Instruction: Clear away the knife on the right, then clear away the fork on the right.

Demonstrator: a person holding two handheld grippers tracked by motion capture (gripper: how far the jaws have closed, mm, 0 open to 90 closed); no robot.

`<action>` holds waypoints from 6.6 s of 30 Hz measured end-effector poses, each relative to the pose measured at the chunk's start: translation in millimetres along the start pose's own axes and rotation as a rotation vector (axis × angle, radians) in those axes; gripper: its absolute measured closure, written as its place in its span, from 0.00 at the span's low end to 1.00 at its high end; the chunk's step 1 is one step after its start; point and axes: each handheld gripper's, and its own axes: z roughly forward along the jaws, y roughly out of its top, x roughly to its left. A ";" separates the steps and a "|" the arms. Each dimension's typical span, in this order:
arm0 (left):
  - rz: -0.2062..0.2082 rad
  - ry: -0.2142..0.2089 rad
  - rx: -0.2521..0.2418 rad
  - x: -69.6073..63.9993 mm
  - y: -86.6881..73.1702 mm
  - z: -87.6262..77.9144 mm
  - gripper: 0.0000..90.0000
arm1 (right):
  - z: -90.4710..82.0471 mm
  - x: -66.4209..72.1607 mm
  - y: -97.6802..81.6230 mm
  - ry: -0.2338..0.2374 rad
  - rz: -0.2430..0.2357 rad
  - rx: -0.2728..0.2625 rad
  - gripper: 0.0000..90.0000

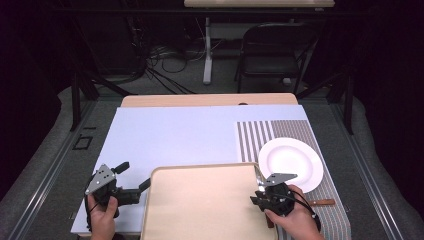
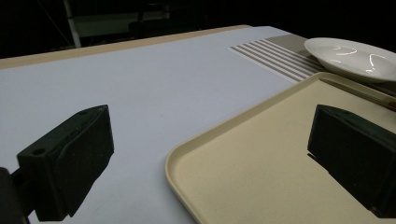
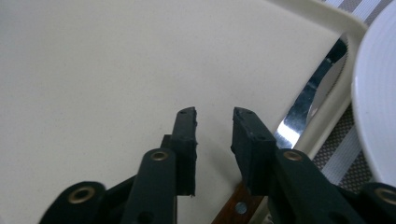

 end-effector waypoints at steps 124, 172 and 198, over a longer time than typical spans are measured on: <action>-0.006 0.004 -0.004 -0.5 0.2 -0.3 0.00 | -80.7 -76.8 -26.5 -0.154 -0.656 0.250 0.51; -0.009 0.007 0.005 0.0 -0.2 0.6 0.00 | -60.2 -78.4 -41.8 -0.107 -0.761 0.537 0.74; -0.008 0.008 0.000 0.3 -0.4 0.6 0.01 | -49.8 -81.7 -41.7 -0.077 -0.768 0.558 0.79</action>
